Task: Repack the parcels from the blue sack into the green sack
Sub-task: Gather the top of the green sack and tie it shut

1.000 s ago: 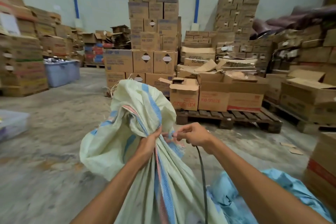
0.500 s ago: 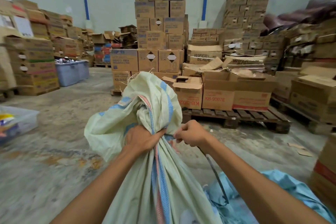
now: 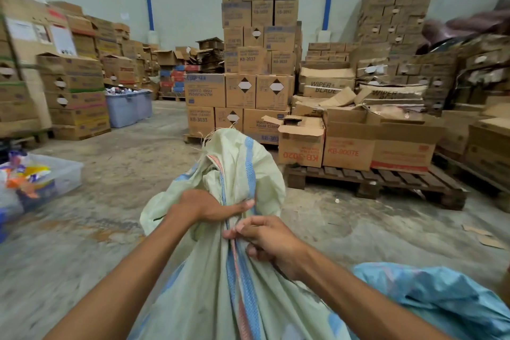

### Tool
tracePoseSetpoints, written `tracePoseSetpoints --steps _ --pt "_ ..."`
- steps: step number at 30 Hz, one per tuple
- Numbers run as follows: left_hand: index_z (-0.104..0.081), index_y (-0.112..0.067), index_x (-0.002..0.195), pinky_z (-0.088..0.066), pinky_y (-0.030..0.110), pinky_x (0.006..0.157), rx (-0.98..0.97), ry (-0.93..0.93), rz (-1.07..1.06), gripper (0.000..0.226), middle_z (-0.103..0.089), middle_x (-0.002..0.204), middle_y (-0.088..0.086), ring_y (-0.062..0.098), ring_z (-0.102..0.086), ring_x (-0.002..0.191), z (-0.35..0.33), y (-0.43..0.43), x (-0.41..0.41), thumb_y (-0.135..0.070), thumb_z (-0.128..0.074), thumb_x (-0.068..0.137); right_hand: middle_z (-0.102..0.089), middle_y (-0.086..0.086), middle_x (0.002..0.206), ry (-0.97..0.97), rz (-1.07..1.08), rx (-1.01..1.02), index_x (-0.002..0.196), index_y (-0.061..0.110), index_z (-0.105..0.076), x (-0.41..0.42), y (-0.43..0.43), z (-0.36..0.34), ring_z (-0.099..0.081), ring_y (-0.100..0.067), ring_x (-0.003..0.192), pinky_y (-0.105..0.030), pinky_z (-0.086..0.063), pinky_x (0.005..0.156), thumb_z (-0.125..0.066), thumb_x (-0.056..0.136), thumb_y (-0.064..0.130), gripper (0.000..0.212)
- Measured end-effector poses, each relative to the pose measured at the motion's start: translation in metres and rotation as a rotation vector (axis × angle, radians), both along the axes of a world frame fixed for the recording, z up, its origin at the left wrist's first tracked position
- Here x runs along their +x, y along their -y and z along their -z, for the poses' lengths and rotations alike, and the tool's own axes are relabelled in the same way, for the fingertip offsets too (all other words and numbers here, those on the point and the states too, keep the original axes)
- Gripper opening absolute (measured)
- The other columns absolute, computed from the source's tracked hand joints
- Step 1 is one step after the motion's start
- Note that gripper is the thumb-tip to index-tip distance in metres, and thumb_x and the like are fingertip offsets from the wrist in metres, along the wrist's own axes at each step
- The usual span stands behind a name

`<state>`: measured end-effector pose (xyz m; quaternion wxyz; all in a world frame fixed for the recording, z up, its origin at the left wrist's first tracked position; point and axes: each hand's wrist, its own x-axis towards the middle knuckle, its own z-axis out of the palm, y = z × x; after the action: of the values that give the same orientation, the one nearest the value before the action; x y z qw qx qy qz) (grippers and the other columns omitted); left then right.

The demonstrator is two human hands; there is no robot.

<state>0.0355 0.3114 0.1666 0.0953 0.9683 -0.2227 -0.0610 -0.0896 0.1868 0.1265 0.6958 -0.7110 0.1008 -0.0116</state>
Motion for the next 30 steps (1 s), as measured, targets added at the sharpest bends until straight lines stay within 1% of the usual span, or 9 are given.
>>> tracePoseSetpoints --steps 3,6,9,11,15,19,23,26,30 --pt "-0.062 -0.019 0.099 -0.042 0.027 0.064 -0.067 -0.339 0.053 0.105 -0.062 0.092 0.001 0.016 -0.055 0.074 -0.002 -0.03 0.014 -0.106 -0.029 0.05 -0.079 -0.001 0.096 0.03 0.095 -0.011 0.078 0.015 -0.066 0.019 -0.012 0.018 -0.046 -0.01 0.049 -0.016 -0.036 0.044 -0.056 0.097 0.01 0.022" --pt "-0.04 -0.024 0.061 -0.015 0.03 0.051 -0.205 -0.559 0.034 0.066 -0.033 0.058 -0.004 0.012 -0.022 0.05 0.01 -0.059 0.031 -0.09 -0.04 0.067 -0.079 -0.002 0.093 0.008 0.159 0.012 0.078 0.012 -0.074 0.035 -0.018 0.034 -0.047 -0.008 0.049 -0.017 -0.04 0.05 -0.058 0.095 0.009 0.024" --pt "-0.05 -0.02 0.066 -0.021 0.026 0.049 -0.167 -0.538 0.064 0.033 -0.038 0.063 -0.003 0.012 -0.026 0.051 0.026 -0.076 0.027 -0.049 -0.042 0.079 -0.079 -0.005 0.093 -0.028 0.204 0.079 0.087 0.003 -0.079 0.045 -0.032 0.047 -0.05 -0.007 0.047 -0.019 -0.043 0.053 -0.061 0.091 0.006 0.018" --pt "-0.059 -0.019 0.07 -0.035 0.025 0.055 -0.051 -0.384 0.139 0.034 -0.046 0.068 -0.001 0.013 -0.038 0.058 0.034 -0.078 0.028 -0.033 -0.04 0.095 -0.078 -0.006 0.092 -0.03 0.223 0.139 0.092 -0.002 -0.078 0.049 -0.043 0.051 -0.053 -0.003 0.045 -0.015 -0.044 0.05 -0.061 0.091 0.003 0.018" --pt "-0.068 -0.024 0.064 -0.05 0.04 0.088 0.177 -0.215 0.284 0.043 -0.061 0.075 -0.001 0.018 -0.055 0.075 0.032 -0.083 0.03 -0.038 -0.046 0.098 -0.076 -0.003 0.086 -0.086 0.251 0.226 0.081 0.006 -0.078 0.053 -0.049 0.05 -0.044 -0.006 0.048 -0.013 -0.027 0.033 -0.063 0.089 0.005 0.017" --pt "-0.073 -0.02 0.069 -0.045 0.027 0.065 0.345 -0.145 0.386 0.035 -0.064 0.077 -0.004 0.015 -0.057 0.074 0.008 -0.075 0.003 -0.029 -0.053 0.096 -0.074 -0.001 0.084 -0.133 0.29 0.297 0.077 0.009 -0.08 0.061 -0.051 0.056 -0.039 -0.008 0.052 -0.017 -0.026 0.035 -0.069 0.084 0.009 0.013" --pt "-0.078 -0.019 0.075 -0.05 0.032 0.076 0.462 -0.026 0.421 0.035 -0.063 0.074 -0.007 0.019 -0.064 0.084 -0.003 -0.061 -0.018 -0.032 -0.054 0.096 -0.071 0.001 0.072 -0.128 0.217 0.296 0.086 0.008 -0.08 0.06 -0.059 0.054 -0.039 -0.007 0.047 -0.019 -0.024 0.039 -0.067 0.086 0.012 0.014" --pt "-0.078 -0.015 0.079 -0.052 0.034 0.08 0.439 0.012 0.471 0.032 -0.065 0.076 -0.003 0.021 -0.064 0.085 -0.01 -0.049 -0.026 -0.03 -0.056 0.095 -0.065 -0.006 0.066 -0.109 0.102 0.258 0.068 0.012 -0.075 0.054 -0.07 0.055 -0.035 -0.009 0.047 -0.021 -0.02 0.042 -0.061 0.08 0.01 0.018" --pt "-0.079 -0.017 0.082 -0.05 0.033 0.082 0.428 -0.094 0.471 0.025 -0.071 0.081 -0.005 0.016 -0.062 0.085 -0.022 -0.041 -0.016 -0.031 -0.061 0.091 -0.057 -0.009 0.087 -0.055 0.034 0.289 0.081 0.01 -0.071 0.05 -0.069 0.059 -0.03 -0.009 0.058 -0.027 -0.016 0.052 -0.063 0.075 0.018 0.013"
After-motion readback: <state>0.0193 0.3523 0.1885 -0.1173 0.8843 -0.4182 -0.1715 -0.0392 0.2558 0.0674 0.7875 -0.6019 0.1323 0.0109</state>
